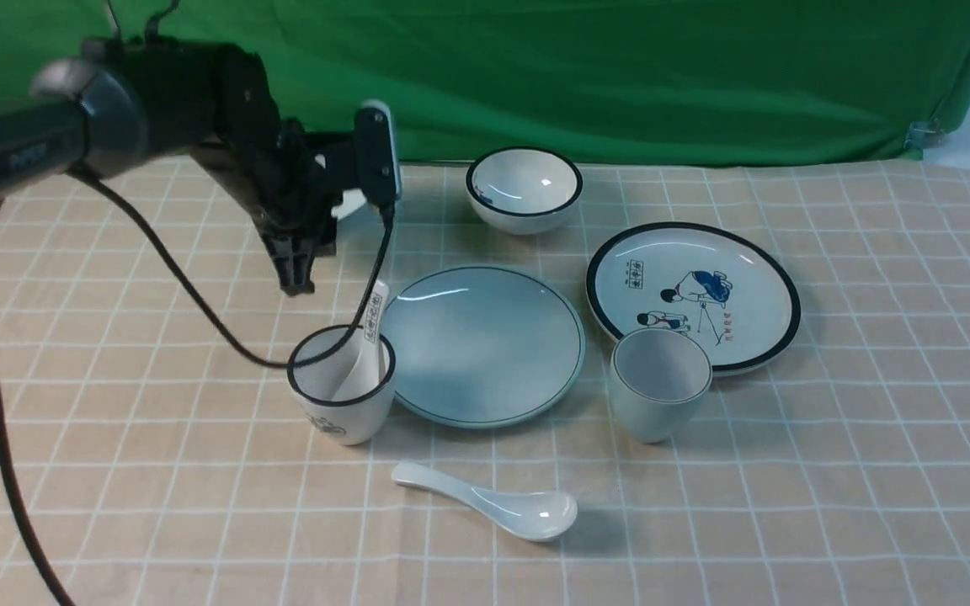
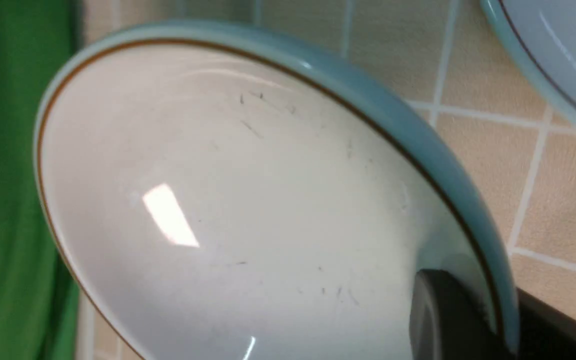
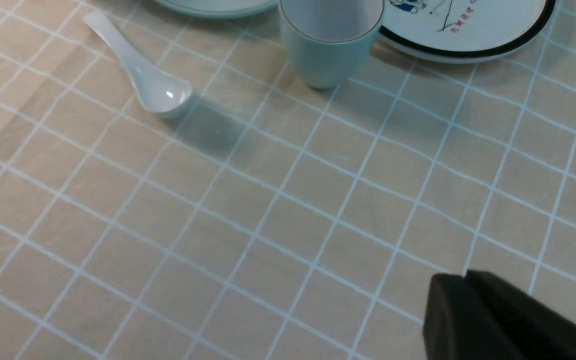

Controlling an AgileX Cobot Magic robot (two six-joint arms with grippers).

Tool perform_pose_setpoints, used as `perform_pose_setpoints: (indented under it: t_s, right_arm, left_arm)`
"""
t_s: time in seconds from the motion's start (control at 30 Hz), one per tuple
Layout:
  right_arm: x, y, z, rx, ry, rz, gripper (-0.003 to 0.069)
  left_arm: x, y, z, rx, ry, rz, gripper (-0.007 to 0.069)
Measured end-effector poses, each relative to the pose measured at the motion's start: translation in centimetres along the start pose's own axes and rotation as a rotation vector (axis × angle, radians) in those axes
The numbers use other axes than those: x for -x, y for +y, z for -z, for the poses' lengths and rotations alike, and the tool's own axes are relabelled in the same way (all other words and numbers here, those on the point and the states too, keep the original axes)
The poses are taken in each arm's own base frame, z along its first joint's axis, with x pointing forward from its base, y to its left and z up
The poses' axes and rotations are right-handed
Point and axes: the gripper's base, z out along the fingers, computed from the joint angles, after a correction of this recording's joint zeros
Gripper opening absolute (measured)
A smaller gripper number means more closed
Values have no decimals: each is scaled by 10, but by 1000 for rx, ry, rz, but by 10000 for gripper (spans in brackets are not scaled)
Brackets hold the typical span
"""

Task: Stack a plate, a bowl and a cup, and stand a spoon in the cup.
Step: Use the left arm to grab a blue rice bowl, then use the left arm to put the blue rice bowl into the blue large plate in the middle

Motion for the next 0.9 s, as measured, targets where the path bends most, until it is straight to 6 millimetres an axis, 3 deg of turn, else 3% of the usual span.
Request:
perform_pose_setpoints:
  t_s: [0.03,0.07,0.13,0.17,0.23,0.3,0.33,0.43,0.6,0.77,0.9]
  right_arm:
    - [0,0,0,-4,2,7,55]
    - [0,-1,1,-6,1,7,55]
    - [3,-2,4,-26,-5,4,55]
    - [6,-4,8,-41,-6,-3,55]
    - [9,-7,15,-72,-1,0,55]
    - [11,-7,18,-78,1,2,56]
    - [11,-8,21,-84,7,2,57]
    - [7,-8,22,-84,38,-3,61]
    - [-1,-7,26,-82,98,-9,70]
    - [-2,-7,26,-81,113,-11,70]
    - [-2,-7,26,-80,115,-12,71]
  left_arm:
    - [13,5,27,20,-19,39,36]
    - [15,4,27,19,-21,35,36]
    - [41,0,63,23,-64,69,36]
    - [63,-10,81,11,-98,58,36]
    - [95,-34,88,-46,-126,12,36]
    - [110,-49,84,-90,-127,-15,36]
    - [127,-66,74,-140,-129,-47,36]
    - [144,-91,44,-206,-88,-81,36]
    - [138,-103,-5,-217,69,-78,36]
    - [134,-109,-23,-237,112,-81,36]
    - [133,-110,-24,-244,126,-75,36]
